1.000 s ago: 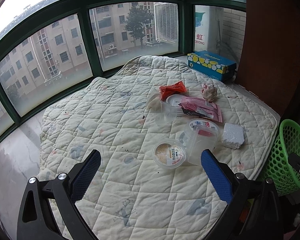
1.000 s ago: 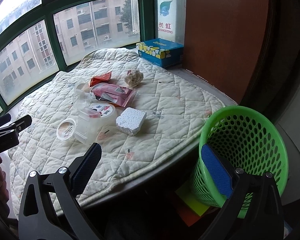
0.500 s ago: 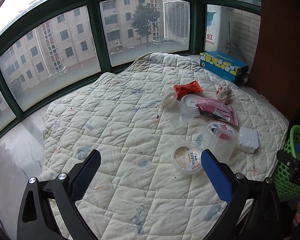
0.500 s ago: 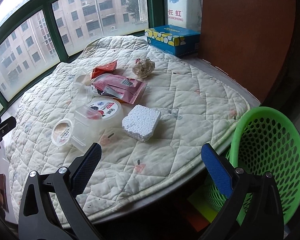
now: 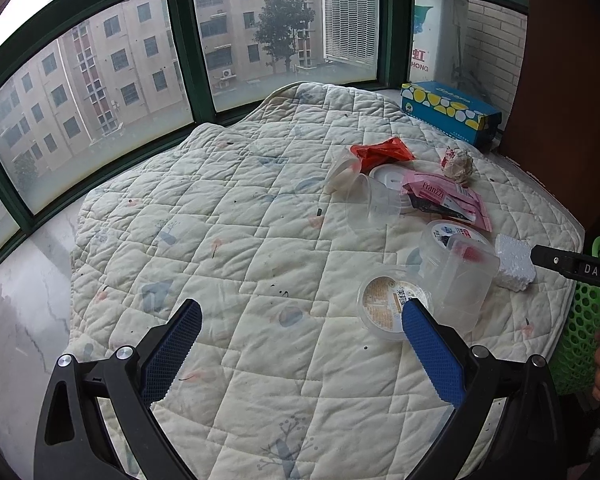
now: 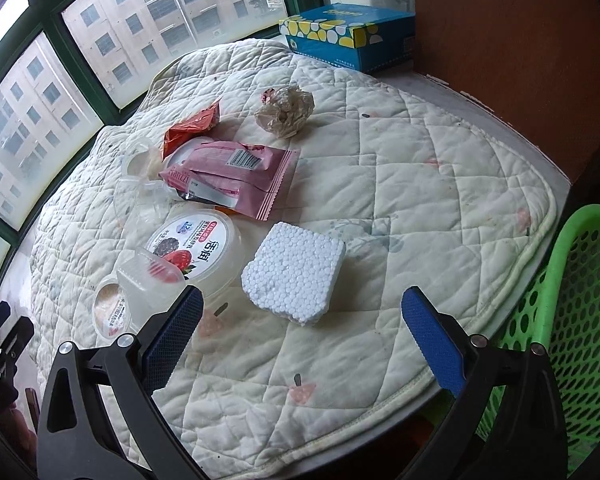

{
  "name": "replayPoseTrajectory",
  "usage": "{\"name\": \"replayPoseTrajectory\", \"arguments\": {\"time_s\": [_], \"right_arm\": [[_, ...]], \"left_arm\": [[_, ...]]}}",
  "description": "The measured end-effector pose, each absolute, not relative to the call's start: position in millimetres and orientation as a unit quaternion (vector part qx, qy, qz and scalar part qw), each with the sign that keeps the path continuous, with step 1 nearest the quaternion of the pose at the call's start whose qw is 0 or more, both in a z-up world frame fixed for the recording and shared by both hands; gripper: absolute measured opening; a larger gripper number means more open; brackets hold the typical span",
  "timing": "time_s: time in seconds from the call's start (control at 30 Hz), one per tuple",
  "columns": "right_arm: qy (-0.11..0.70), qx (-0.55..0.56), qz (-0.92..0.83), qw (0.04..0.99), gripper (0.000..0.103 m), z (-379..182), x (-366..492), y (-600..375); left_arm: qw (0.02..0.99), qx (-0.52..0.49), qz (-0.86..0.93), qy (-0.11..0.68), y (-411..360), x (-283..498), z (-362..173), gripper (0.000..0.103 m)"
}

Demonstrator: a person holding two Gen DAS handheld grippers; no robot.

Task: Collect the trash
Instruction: 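Reach the right tool to the white foam block and close on it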

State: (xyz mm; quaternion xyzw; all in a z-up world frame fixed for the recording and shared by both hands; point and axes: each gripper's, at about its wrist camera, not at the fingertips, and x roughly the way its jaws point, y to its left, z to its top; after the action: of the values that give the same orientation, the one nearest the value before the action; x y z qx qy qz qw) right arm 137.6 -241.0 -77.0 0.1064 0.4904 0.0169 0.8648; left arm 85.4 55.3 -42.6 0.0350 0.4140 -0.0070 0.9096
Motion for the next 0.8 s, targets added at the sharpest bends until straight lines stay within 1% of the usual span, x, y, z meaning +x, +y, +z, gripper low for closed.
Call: {"name": "replayPoseTrajectory", "arguments": {"time_s": [0.2, 0.43, 0.57, 0.63, 0.67, 0.77, 0.8], "right_arm": [[0.514, 0.139, 0.007, 0.846, 0.095, -90.3, 165.6, -245.7], [0.534, 0.134, -0.014, 0.835, 0.091, -103.5, 190.6, -242.4], [0.549, 0.131, -0.027, 0.825, 0.083, -113.2, 198.3, -241.9], [0.555, 0.134, -0.029, 0.820, 0.076, -118.1, 199.4, -243.2], [0.555, 0.139, -0.028, 0.820, 0.070, -119.5, 198.1, -244.4], [0.545, 0.149, -0.024, 0.824, 0.063, -115.2, 192.5, -248.2], [0.542, 0.152, -0.023, 0.826, 0.063, -112.0, 190.2, -249.2]], "left_arm": [[0.907, 0.040, -0.021, 0.418, 52.7, 89.4, -51.8, 0.097], [0.905, 0.046, -0.041, 0.420, 45.2, 93.0, -57.1, 0.097], [0.905, 0.054, -0.059, 0.418, 34.2, 94.3, -58.2, 0.097], [0.904, 0.061, -0.069, 0.417, 26.3, 95.2, -58.9, 0.097], [0.904, 0.063, -0.076, 0.417, 21.7, 95.8, -59.2, 0.097], [0.902, 0.072, -0.097, 0.415, 7.2, 97.9, -59.8, 0.097], [0.901, 0.074, -0.103, 0.414, 2.3, 98.4, -60.1, 0.097]]}}
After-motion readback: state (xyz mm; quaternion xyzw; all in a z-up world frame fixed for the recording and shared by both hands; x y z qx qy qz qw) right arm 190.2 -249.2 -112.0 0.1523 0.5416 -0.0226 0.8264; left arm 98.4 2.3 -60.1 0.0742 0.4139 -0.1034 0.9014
